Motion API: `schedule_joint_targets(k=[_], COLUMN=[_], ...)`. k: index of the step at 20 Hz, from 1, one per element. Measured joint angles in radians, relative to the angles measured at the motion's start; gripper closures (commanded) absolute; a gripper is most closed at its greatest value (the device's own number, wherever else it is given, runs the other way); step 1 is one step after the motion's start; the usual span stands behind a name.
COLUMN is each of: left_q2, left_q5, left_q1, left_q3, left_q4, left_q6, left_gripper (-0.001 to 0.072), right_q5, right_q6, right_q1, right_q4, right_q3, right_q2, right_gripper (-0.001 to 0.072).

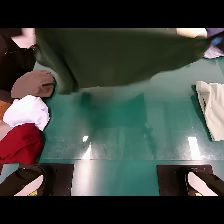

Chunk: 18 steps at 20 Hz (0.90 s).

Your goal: Fold the shirts.

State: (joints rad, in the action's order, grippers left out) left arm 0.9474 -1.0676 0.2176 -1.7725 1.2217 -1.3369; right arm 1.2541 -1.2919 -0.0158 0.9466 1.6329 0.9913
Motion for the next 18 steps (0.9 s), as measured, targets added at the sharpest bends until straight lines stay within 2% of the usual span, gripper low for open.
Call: schedule_joint_targets(k=[5,10,15,18], left_q2=[-0.085,-0.095,-0.010,0.099], left_q5=[-0.017,-0.094,-0.215,-0.214], left_q1=[0.000,0.000,-0.001,-0.002], left_q3=[-0.174,-0.218,0.025,0.231], left_q4=[-0.047,-0.100,-0.074,-0.065], left_q6=[0.000,-0.002,-0.019,-0.004], left_gripper=[0.0684,0.0684,0.0684,0.0683], right_q5=[0.045,0.138,0.255,0.278], right_q6=[0.000,-0.036,-0.087,-0.101], right_q1=[-0.113,-0.159,-0.068,0.017], right_q4=[0.006,0.016,0.080,0.163], right_q3=[0.211,0.359,0.272,0.135], right_q2=[-0.080,-0.016,0.154,0.282], right_gripper=[0.0691,0.0692,0.0691,0.0691])
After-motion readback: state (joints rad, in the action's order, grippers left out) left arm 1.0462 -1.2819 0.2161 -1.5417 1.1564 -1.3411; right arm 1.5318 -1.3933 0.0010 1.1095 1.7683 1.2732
